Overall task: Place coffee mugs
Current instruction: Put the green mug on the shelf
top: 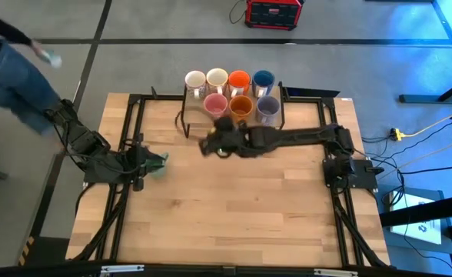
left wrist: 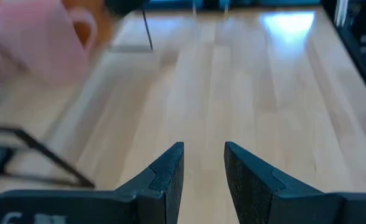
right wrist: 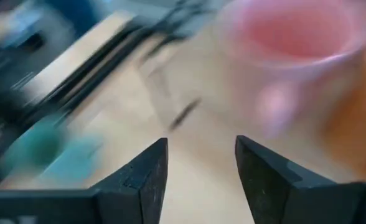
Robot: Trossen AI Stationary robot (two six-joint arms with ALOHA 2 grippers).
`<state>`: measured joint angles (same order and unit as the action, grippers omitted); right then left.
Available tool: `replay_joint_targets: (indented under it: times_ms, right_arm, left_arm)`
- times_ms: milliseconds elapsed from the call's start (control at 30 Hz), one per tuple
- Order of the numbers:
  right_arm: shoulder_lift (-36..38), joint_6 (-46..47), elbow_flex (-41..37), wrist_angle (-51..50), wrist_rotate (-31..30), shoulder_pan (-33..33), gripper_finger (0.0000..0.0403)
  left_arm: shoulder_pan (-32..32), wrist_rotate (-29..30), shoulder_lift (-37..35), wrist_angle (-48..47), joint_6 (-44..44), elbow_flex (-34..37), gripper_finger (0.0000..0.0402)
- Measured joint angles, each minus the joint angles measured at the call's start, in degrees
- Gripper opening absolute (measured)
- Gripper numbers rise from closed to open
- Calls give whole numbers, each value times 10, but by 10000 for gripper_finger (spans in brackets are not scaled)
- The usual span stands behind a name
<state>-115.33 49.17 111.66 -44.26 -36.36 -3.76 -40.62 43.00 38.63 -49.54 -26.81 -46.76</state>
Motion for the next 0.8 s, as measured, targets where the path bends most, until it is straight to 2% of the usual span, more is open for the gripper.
replay_joint_targets:
  times_ms: [133, 267, 333, 500, 800]
  right_arm:
    - [7, -78, 0, 23, 74, -50, 172]
    - [-6, -88, 1, 19, 73, -88, 172]
    - [-18, -87, 1, 4, 73, -99, 172]
    - [-44, -70, 0, -9, 75, -111, 172]
    - [-55, -70, 0, -9, 66, -109, 172]
  left_arm:
    - [0, -48, 0, -69, -98, 0, 110]
    - [17, -119, 9, -141, -214, 0, 110]
    - [38, -172, 22, -167, -242, 3, 110]
    - [97, -283, 63, -158, -221, 42, 110]
    - [197, -319, 120, -139, -130, 69, 110]
